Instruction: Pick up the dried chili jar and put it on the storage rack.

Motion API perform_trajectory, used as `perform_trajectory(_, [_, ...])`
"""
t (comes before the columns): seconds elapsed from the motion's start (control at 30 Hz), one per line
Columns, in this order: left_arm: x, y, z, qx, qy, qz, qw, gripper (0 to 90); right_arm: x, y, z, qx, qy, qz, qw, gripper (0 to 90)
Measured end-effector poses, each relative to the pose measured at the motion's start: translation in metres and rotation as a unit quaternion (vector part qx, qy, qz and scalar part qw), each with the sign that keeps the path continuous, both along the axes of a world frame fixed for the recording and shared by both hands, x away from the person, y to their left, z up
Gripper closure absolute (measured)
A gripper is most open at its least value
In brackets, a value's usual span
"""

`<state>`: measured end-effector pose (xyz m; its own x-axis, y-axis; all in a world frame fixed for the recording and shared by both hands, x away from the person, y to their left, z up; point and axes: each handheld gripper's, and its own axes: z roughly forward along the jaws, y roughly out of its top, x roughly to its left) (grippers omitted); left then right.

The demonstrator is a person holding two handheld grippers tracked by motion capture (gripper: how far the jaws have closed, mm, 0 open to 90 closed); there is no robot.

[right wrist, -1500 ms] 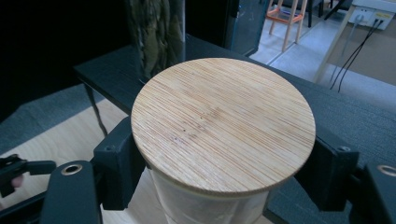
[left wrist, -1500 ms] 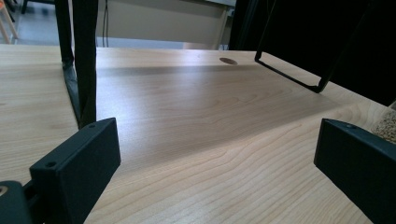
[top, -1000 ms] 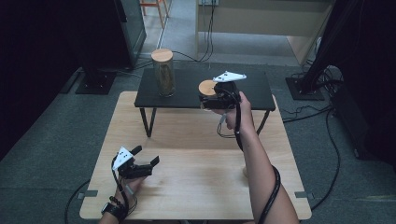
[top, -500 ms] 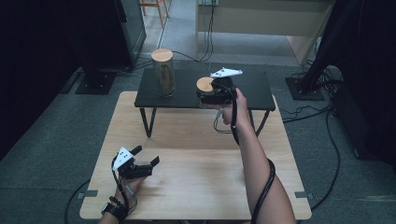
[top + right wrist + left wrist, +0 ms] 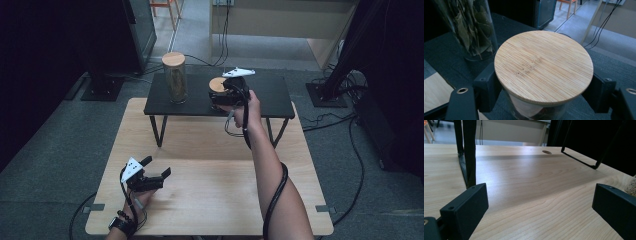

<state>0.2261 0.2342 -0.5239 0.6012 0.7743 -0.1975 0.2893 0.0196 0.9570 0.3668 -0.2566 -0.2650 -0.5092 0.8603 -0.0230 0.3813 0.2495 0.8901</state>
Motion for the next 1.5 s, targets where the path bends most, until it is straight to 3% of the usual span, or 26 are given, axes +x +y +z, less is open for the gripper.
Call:
perform_trajectory(0.23, [0.0, -0.001, 0.001, 0.005, -0.001, -0.002, 1.0, 0.4, 0.007, 0.008, -0.003, 0.005, -0.004, -0.017, 0.9998, 25.6])
perform_trajectory(0.63, [0.0, -0.001, 0.001, 0.006, 0.0, 0.0, 1.0, 0.4, 0.017, 0.013, 0.0, 0.003, 0.002, -0.019, 0.9998, 25.4])
perform_trajectory(0.7, [0.0, -0.001, 0.001, 0.006, -0.001, 0.0, 1.0, 0.4, 0.018, 0.012, 0.001, 0.004, 0.007, -0.017, 0.9998, 17.2])
perform_trajectory(0.77, [0.0, -0.001, 0.001, 0.006, -0.001, 0.0, 1.0, 0.4, 0.013, 0.017, 0.0, -0.003, 0.002, -0.032, 0.9995, 4.3])
perform_trajectory(0.8, [0.0, -0.001, 0.001, 0.006, -0.001, 0.0, 1.0, 0.4, 0.011, 0.018, 0.0, 0.001, 0.001, -0.04, 0.9992, 2.7])
perform_trajectory(0.9, [0.0, -0.001, 0.001, 0.006, -0.001, 0.0, 1.0, 0.4, 0.01, 0.008, -0.001, 0.02, 0.002, -0.032, 0.9993, 2.6])
perform_trajectory(1.5, [-0.001, -0.001, 0.001, 0.006, -0.003, 0.001, 1.0, 0.4, -0.014, -0.007, 0.008, -0.003, -0.008, -0.013, 0.9999, 2.6])
